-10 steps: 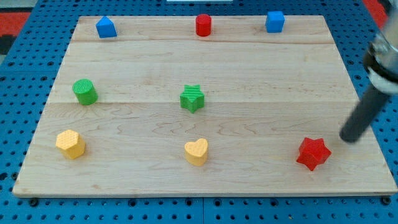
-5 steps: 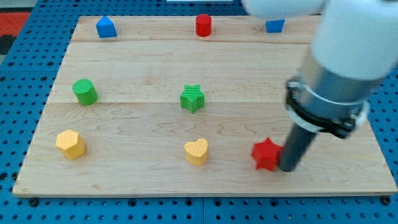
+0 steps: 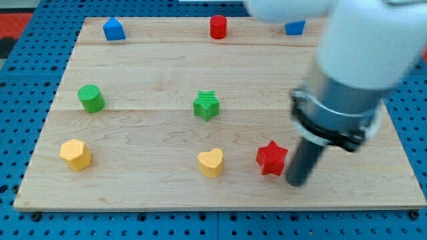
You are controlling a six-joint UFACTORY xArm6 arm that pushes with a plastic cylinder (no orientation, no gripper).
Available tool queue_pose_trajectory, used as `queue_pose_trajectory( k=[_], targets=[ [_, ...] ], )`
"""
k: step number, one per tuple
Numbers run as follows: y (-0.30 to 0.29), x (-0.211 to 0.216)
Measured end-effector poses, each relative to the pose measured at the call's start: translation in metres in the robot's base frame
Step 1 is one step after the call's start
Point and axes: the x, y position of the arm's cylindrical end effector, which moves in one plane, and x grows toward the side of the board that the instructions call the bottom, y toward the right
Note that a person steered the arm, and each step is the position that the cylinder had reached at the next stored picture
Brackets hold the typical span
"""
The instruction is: Place the red star below the green star
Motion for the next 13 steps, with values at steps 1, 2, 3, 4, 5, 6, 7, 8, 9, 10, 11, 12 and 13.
queue_pose_trajectory(
  k=[1,2,3,4,5,6,7,8,9,10,11,12,13],
  targets=[
    [-0.029,-0.042],
    [-0.06,-0.067],
    [-0.068,-0.063],
    [-0.064,-0.095],
    [-0.119,-0.098],
    [-0.141,-0.098],
    [-0.13,-0.104],
    [-0.129,-0.124],
    [-0.124,-0.118],
    [-0.21,-0.12],
    [-0.234,-0.075],
    [-0.215,-0.072],
    [-0.172,-0.068]
  ],
)
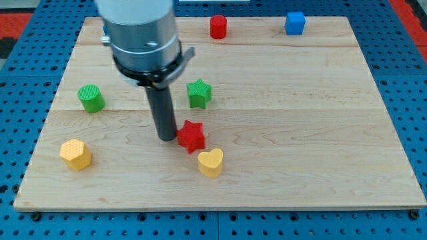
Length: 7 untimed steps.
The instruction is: Place the red star below the green star
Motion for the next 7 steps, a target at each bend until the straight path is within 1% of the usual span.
queue_pose_trajectory(
  k=[1,2,3,5,6,7],
  targets=[
    [-0.015,-0.011],
    [-0.019,-0.051],
    [0.01,-0.057],
    [0.01,-0.075],
    [0.032,-0.078],
    [-0.022,-0.048]
  ],
)
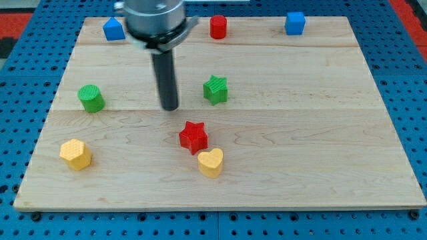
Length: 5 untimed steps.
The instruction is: Place the red star below the green star
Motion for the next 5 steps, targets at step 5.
queue_pose_trajectory(
  k=[5],
  targets=[
    [0.082,0.081]
  ],
)
